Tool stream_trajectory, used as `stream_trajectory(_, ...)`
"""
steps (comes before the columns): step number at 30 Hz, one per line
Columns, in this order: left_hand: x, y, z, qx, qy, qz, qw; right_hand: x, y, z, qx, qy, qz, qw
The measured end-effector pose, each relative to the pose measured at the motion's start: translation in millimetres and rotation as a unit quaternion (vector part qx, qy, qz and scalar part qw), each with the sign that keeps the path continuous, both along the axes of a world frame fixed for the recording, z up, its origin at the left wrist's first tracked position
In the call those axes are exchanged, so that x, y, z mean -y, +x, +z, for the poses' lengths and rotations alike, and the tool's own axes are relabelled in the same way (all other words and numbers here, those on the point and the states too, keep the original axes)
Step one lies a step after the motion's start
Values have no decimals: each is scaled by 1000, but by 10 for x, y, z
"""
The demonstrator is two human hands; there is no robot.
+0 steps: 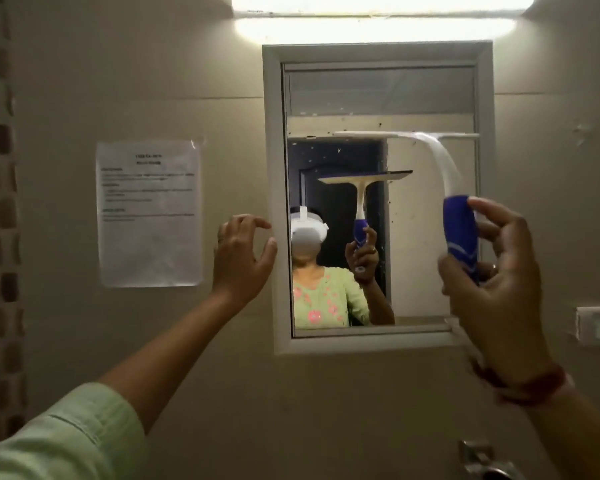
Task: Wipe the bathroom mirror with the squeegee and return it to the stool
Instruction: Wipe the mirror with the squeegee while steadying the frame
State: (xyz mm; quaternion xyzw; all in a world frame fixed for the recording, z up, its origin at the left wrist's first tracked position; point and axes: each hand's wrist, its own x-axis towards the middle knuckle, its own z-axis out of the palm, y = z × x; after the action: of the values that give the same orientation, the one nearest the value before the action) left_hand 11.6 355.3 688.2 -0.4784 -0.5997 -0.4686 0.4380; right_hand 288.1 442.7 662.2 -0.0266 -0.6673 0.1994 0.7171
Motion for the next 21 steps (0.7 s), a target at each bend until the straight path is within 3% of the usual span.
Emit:
stream_trajectory(5,-249,-115,224,11,26,41,999,-149,-440,617,-17,51,-31,998)
stream_trajectory(11,-503,-182,431,51,55,39,996,-257,-933,1036,-52,39,-95,993)
stream_trajectory(21,-745,-270,480,-11,94,22,995,-194,-1407,1299,-80,12,-116,990)
